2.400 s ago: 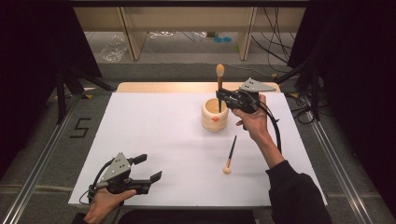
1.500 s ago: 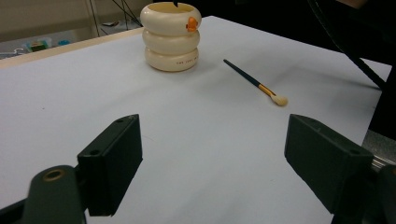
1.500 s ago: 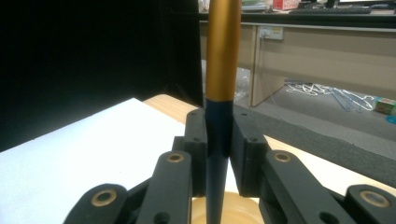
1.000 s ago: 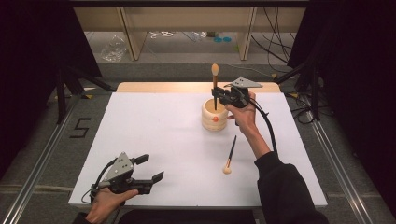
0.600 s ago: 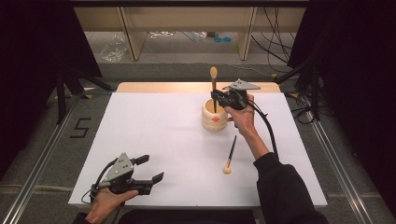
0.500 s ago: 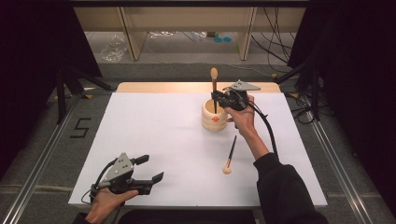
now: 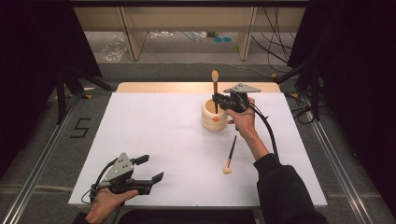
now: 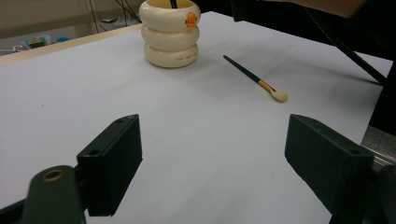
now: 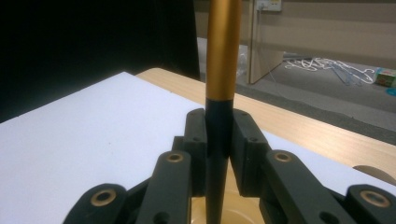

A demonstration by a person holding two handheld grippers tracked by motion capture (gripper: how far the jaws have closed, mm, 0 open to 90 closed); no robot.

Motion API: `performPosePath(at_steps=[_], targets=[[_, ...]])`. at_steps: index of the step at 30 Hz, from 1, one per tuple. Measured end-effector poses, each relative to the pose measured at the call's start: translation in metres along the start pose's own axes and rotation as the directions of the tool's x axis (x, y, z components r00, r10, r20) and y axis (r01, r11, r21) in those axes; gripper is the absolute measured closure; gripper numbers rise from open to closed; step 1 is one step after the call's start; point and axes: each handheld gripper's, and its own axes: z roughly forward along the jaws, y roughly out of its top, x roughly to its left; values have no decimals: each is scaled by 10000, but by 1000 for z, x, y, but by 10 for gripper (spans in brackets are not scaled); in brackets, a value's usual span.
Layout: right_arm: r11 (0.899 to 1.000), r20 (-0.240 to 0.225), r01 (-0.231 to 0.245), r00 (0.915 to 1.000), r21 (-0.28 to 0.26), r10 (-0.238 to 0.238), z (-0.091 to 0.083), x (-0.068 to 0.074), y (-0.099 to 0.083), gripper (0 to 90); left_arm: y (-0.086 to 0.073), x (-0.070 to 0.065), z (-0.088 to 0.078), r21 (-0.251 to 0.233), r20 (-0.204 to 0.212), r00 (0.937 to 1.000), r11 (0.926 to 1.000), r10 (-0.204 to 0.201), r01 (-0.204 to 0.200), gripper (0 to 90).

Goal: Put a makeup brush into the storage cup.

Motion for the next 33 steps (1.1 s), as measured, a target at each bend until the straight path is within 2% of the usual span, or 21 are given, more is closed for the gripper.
performPosePath(at_steps=[3,4,10,17,18,19,21,22,24,27,29,31,33], targets=[[10000,1,31,10000,87,-31,0,0,-1,782,0,1,0,-15,19,9999,9999,117,-117,186],[10000,0,75,10000,-22,-75,1,0,-2,782,0,1,0,-20,18,10000,10000,95,-95,186],[9999,14,106,9999,71,-106,1,-1,-3,781,0,0,0,-27,13,10000,10000,-43,43,186],[9998,111,41,9999,174,-43,1,-4,-9,769,0,0,0,-39,17,10000,10000,-11,11,186],[9996,57,-161,9999,220,160,1,-3,-9,729,0,0,-1,-47,18,10000,10000,-14,14,186],[9998,201,-35,9998,209,31,0,-4,-8,705,0,0,-1,-45,20,10000,10000,-16,16,186],[9993,201,-136,9997,339,129,-3,-3,-6,651,0,0,-1,-36,17,10000,10000,-15,15,186],[9985,216,-357,9992,414,349,-4,-2,-5,612,0,0,-1,-39,18,10000,10000,-18,18,186],[9995,455,-186,9988,250,175,-6,-2,-3,581,0,1,0,-124,94,10000,9999,-33,34,186],[9988,336,-264,9991,404,251,-12,-1,-1,507,1,1,-1,-45,21,10000,10000,9,-9,186],[9988,431,-74,9991,480,53,-16,1,1,451,1,1,-2,-19,-23,10000,10000,-2,2,186],[9981,278,-110,9996,611,93,-21,4,2,400,1,1,-2,-48,-30,10000,10000,-35,35,186],[9978,233,159,9996,641,-174,-25,6,5,352,1,1,-3,-54,-105,9999,9999,-98,98,186]])
